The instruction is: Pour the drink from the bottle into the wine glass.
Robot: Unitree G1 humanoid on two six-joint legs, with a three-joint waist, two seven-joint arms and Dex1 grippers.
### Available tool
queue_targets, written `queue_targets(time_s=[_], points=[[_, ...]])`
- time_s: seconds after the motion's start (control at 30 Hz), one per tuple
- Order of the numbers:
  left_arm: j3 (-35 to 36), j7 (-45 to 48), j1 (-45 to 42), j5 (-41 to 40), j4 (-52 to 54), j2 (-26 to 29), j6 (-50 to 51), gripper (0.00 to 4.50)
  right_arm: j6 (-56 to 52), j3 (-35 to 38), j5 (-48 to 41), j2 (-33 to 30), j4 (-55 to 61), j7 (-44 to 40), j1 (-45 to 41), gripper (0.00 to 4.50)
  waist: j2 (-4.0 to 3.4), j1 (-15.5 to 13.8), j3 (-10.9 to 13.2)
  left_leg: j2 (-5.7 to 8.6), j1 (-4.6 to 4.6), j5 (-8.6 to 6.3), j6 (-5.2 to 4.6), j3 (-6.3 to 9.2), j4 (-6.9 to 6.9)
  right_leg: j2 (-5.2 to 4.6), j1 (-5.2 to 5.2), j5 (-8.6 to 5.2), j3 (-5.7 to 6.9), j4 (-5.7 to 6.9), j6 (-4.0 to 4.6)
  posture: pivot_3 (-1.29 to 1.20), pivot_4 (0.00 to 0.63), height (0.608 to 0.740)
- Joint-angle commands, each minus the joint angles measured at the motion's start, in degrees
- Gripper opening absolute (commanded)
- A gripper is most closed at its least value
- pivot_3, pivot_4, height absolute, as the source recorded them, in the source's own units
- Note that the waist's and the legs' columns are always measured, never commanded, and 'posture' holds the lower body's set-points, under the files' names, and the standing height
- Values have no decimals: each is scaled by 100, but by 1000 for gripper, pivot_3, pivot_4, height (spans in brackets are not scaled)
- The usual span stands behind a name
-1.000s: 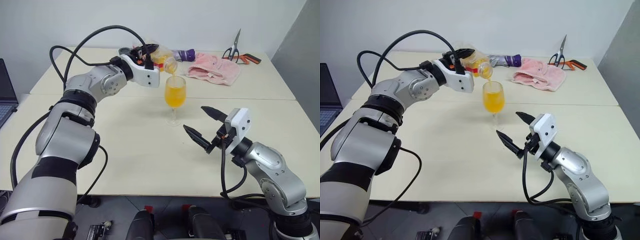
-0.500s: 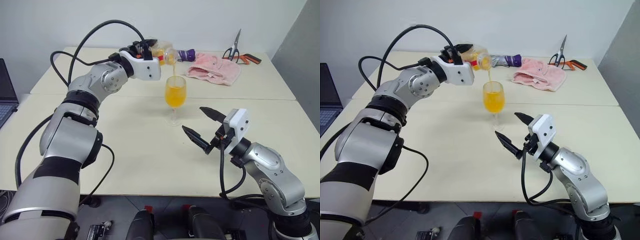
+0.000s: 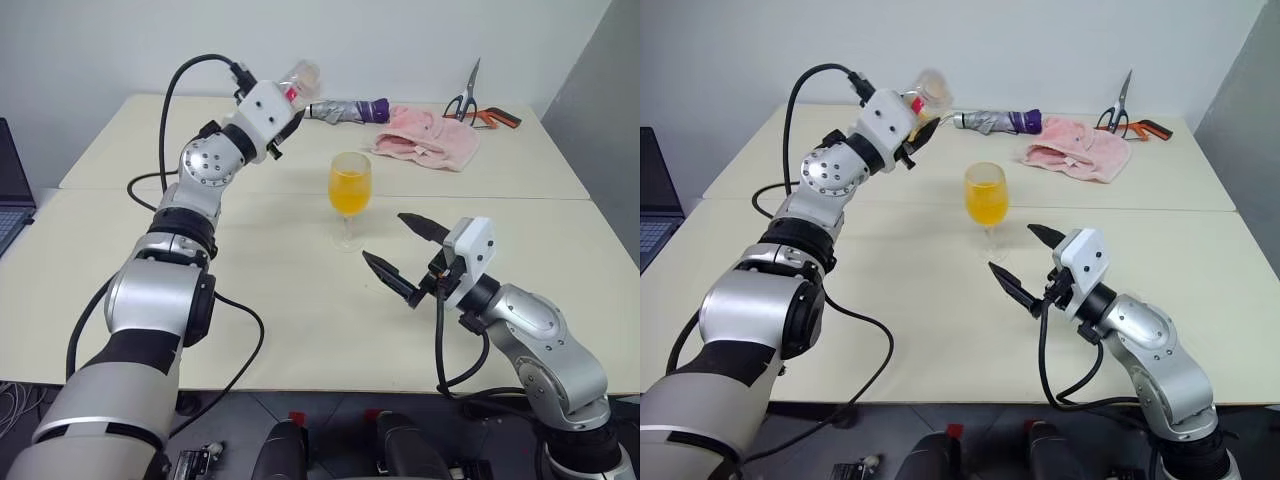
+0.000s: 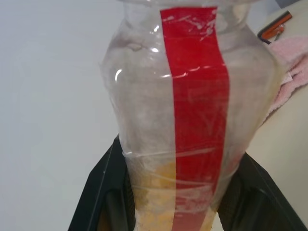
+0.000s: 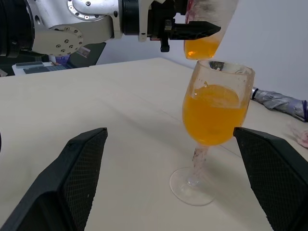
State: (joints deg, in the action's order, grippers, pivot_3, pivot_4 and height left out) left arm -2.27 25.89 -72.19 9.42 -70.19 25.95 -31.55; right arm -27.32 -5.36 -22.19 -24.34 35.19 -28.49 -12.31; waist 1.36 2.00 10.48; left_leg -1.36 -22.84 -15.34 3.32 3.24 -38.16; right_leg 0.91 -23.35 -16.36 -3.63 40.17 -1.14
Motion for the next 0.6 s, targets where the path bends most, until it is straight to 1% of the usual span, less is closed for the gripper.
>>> queue_targets(time_s=[0.03,0.2,0.37,0.47,0.6], points=[[479,359,459,-645,649,186,505,1707,-171,-51,-148,-143,222,-198,-177,4500,0,7,0,-1,1,0,0,0,-1,0,0,0,0,3,0,0,150,740],[1030,441,1568,-1309,1864,338,1624,1706,-522,-128,-404,-308,155,-504,-460,4500,0,57,0,-8,3,0,0,4,-10,1,0,0,2,17,1,0,150,740],[1494,154,2673,-1791,3225,394,2767,1706,-710,-309,-490,-327,-44,-726,-819,4500,1,52,-1,-17,-1,-1,-1,12,-32,-3,0,0,2,33,0,0,150,740],[1635,-13,3067,-1917,3764,387,3252,1706,-735,-423,-488,-317,-173,-879,-1012,4500,1,29,-1,-17,-5,-1,-2,15,-60,-4,1,0,4,54,0,0,150,740],[1801,-292,3357,-1994,4013,371,3601,1706,-736,-625,-389,-317,-338,-1043,-1200,4500,4,-10,-3,-13,3,-1,-2,18,-76,-1,8,-1,6,69,-1,0,150,740]])
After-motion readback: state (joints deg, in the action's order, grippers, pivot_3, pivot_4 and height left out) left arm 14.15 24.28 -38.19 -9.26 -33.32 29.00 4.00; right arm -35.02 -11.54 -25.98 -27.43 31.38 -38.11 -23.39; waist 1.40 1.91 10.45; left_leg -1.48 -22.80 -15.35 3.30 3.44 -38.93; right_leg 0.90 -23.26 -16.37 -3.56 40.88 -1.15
